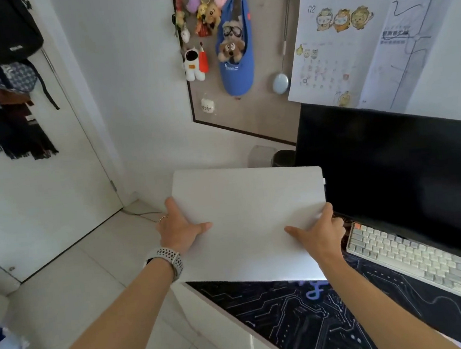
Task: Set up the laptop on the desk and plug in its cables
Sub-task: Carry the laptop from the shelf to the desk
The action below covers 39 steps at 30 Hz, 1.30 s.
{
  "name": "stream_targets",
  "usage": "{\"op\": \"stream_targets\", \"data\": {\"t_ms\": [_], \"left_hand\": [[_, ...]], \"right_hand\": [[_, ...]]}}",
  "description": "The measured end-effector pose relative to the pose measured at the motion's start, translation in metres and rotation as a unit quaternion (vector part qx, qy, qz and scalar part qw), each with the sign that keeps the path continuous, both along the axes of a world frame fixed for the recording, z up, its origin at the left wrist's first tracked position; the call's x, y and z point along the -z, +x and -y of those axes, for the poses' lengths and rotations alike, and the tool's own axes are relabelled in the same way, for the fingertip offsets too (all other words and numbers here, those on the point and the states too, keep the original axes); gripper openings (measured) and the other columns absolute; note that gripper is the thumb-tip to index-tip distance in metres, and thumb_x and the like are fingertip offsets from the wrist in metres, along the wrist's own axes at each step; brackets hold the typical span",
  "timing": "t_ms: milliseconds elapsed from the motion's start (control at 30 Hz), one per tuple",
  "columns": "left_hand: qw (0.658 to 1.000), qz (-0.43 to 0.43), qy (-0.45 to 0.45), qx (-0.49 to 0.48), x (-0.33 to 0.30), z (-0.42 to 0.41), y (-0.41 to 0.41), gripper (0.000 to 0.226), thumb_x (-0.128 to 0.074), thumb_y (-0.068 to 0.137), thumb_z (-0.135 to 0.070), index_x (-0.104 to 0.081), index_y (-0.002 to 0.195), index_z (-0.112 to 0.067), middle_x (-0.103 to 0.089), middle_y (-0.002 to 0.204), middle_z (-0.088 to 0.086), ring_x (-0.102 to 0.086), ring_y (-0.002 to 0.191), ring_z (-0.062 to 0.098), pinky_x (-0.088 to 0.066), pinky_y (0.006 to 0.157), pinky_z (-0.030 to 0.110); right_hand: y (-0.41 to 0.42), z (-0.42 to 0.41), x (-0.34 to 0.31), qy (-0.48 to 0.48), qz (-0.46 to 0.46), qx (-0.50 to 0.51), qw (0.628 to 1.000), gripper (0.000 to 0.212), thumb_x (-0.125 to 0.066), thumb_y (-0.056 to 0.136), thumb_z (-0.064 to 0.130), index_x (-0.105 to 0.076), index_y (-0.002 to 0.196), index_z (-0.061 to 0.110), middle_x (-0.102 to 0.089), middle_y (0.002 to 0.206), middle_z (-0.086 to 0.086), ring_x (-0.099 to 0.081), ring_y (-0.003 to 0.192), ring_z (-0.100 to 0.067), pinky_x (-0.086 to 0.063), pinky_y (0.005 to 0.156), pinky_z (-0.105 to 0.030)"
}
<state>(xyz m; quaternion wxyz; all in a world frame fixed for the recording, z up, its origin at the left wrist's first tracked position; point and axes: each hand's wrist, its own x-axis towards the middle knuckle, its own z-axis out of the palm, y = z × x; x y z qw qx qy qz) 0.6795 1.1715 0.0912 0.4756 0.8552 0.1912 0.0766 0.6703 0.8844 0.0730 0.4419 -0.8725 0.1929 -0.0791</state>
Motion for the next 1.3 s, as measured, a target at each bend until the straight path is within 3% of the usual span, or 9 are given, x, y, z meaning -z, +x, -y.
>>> {"op": "stream_targets", "data": {"t_ms": [400,567,800,933,1067,1300], "left_hand": [[0.995,-0.093,0.025,0.031,0.046,-0.014,0.103,0.103,-0.089,0.063,-0.028,-0.021,0.139,-0.012,-0.041,0.138,0.019,-0.029,0.133,0.037,-0.029,0.104,0.043],[0.986,-0.156,0.036,0.037,0.068,-0.021,0.108,0.100,-0.089,0.058,-0.033,-0.022,0.131,-0.016,-0.044,0.130,0.022,-0.035,0.126,0.040,-0.034,0.102,0.046],[0.975,-0.208,0.043,0.068,0.087,-0.026,0.104,0.087,-0.088,0.063,-0.031,-0.027,0.124,-0.016,-0.050,0.123,0.016,-0.053,0.113,0.036,-0.040,0.082,0.035],[0.971,-0.227,0.033,0.071,0.094,-0.027,0.102,0.089,-0.088,0.061,-0.034,-0.024,0.122,-0.021,-0.049,0.129,0.017,-0.050,0.120,0.037,-0.044,0.095,0.046],[0.961,-0.259,0.033,0.089,0.098,-0.027,0.097,0.093,-0.083,0.072,-0.035,-0.021,0.139,-0.017,-0.043,0.140,0.017,-0.041,0.131,0.035,-0.036,0.105,0.045],[0.972,-0.222,-0.019,0.070,0.114,-0.028,0.094,0.101,-0.085,0.070,-0.022,-0.020,0.147,-0.019,-0.043,0.145,0.007,-0.028,0.141,0.033,-0.027,0.114,0.046]], "right_hand": [[0.071,-0.028,0.049,0.003,-0.038,0.035,0.999,0.109,-0.087,0.068,0.031,-0.014,0.148,0.016,-0.029,0.137,-0.019,-0.025,0.126,-0.034,-0.034,0.102,-0.049],[0.080,-0.034,0.070,-0.007,-0.081,0.042,0.996,0.107,-0.088,0.067,0.032,-0.018,0.146,0.018,-0.032,0.132,-0.017,-0.027,0.123,-0.033,-0.035,0.099,-0.048],[0.075,-0.038,0.098,-0.021,-0.128,0.053,0.990,0.100,-0.088,0.063,0.038,-0.025,0.138,0.019,-0.034,0.128,-0.014,-0.030,0.119,-0.032,-0.040,0.098,-0.051],[0.075,-0.038,0.108,-0.030,-0.143,0.049,0.988,0.097,-0.088,0.064,0.036,-0.026,0.136,0.019,-0.034,0.129,-0.015,-0.030,0.118,-0.032,-0.039,0.098,-0.051],[0.072,-0.038,0.114,-0.024,-0.155,0.042,0.987,0.101,-0.087,0.067,0.034,-0.021,0.142,0.018,-0.033,0.132,-0.016,-0.029,0.122,-0.032,-0.037,0.099,-0.048],[0.068,-0.039,0.127,-0.022,-0.187,0.040,0.981,0.111,-0.086,0.066,0.037,-0.014,0.148,0.015,-0.031,0.137,-0.019,-0.029,0.124,-0.033,-0.039,0.101,-0.051]]}}
